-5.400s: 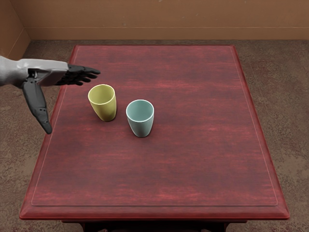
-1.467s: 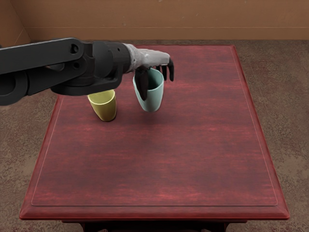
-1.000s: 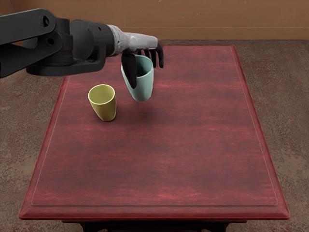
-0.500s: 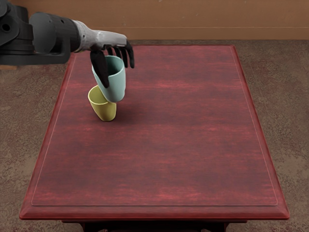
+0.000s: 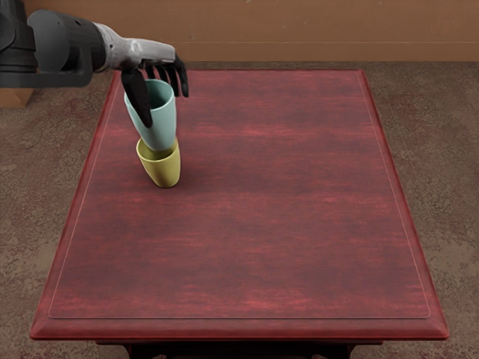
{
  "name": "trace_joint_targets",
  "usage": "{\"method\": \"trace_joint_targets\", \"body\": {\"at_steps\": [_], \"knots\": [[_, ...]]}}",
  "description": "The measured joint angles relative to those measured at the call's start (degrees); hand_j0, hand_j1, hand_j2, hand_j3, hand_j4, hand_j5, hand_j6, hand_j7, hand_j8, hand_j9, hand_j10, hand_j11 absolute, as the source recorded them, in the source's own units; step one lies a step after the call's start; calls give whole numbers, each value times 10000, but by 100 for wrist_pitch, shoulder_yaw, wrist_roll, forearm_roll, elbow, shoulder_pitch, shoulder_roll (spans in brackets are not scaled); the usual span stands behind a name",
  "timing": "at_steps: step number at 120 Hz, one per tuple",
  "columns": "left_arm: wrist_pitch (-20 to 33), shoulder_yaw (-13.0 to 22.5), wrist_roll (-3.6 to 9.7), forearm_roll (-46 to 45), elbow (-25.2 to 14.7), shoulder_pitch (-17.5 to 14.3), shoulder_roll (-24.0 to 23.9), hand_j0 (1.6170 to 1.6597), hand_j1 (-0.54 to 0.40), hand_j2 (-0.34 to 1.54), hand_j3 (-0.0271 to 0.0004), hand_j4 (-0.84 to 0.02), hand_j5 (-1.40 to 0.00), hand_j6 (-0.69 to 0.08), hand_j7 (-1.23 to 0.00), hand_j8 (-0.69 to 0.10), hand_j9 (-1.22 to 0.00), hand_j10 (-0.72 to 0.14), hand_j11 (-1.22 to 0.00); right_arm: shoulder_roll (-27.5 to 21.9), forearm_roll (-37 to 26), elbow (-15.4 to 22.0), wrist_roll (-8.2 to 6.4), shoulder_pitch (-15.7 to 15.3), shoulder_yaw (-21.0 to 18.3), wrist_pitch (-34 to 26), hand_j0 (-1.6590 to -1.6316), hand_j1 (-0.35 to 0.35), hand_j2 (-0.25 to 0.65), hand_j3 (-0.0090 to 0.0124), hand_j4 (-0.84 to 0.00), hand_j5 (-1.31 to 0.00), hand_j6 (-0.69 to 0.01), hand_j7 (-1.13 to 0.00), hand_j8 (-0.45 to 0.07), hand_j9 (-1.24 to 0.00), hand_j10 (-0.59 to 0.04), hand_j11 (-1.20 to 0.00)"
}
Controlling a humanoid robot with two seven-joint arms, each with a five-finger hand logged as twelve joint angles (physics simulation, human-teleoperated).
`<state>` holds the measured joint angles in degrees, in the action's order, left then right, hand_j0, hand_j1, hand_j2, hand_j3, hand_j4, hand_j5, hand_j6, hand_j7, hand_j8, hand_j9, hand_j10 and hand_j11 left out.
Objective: Pick up cup and place in cup with left hand
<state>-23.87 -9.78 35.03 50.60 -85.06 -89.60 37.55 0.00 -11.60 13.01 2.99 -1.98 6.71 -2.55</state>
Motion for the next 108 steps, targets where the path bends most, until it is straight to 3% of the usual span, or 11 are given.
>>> {"method": "trace_joint_targets", "body": {"at_steps": [92, 98, 108], "knots": [[52, 59, 0, 209, 140, 236, -142, 16549, -1763, 1808, 0, -4716, -6883, -3927, -6964, -2513, -6802, -2796, -6636, 0, 0, 0, 0, -2, -7, 0, -16581, -3203, -48, 0, -239, -311, -239, -311, -239, -311, -239, -311], [70, 57, -1, 215, 140, 270, -138, 16556, -1580, 1616, 0, -4537, -6440, -3928, -6503, -2808, -6403, -2965, -6268, 0, 0, 0, 0, -3, -8, 0, -16581, -3203, -49, 0, -239, -311, -239, -311, -239, -311, -239, -311], [132, 51, -2, 218, 140, 282, -143, 16564, -510, 1187, 0, -3549, -4970, -3146, -5011, -2403, -4945, -2505, -4854, 0, 0, 0, 0, -8, -7, 0, -16581, -3203, -49, 0, -240, -311, -239, -311, -239, -311, -239, -311]]}}
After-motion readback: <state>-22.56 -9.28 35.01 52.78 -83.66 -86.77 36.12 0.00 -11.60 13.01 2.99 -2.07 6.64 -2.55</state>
